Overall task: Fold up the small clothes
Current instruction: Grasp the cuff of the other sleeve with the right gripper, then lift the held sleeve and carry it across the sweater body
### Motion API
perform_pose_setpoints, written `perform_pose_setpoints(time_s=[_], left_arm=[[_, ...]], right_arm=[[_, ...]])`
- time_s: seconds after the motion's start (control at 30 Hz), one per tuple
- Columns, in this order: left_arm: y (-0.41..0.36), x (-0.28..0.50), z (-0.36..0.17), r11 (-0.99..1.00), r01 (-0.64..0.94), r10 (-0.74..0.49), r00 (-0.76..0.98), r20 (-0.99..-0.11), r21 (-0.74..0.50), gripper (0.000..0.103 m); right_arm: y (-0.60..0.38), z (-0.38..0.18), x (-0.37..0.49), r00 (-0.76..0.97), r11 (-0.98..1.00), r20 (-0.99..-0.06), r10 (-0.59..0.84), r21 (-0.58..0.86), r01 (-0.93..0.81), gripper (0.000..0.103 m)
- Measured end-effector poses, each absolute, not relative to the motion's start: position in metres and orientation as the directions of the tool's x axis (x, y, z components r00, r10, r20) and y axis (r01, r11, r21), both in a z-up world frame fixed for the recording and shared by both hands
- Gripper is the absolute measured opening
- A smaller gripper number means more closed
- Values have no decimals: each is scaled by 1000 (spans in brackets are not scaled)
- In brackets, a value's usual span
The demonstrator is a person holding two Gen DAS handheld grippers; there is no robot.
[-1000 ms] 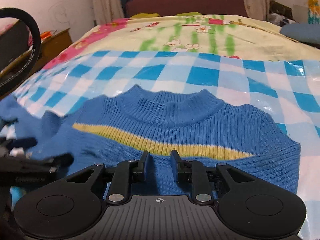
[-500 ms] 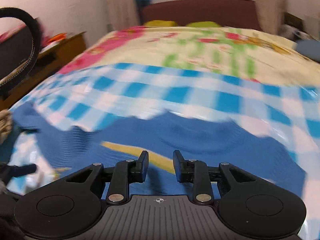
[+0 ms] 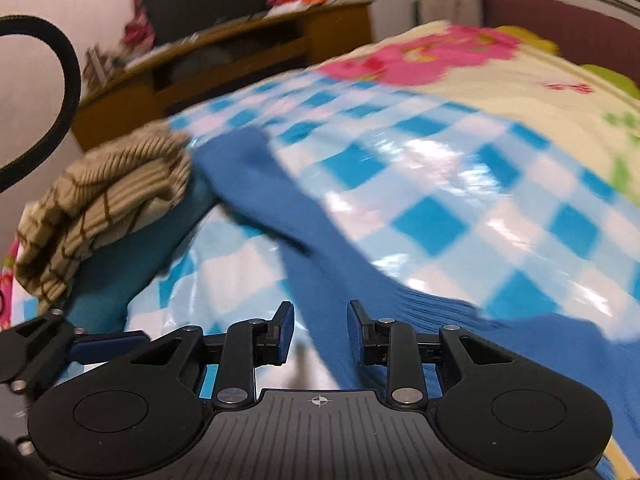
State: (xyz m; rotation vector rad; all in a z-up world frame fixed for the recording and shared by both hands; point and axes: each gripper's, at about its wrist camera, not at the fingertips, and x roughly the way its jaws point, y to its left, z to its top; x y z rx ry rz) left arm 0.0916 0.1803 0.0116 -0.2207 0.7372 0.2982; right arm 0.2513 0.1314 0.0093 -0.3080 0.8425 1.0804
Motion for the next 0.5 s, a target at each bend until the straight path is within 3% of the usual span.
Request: perform_pose_setpoints(time_s=[0.5], left_arm=[[205,78,5,916,-365,158,709,-688,-167,103]], right_arm=[[227,-19,249,316,463,-758,571,-20,-886,29]])
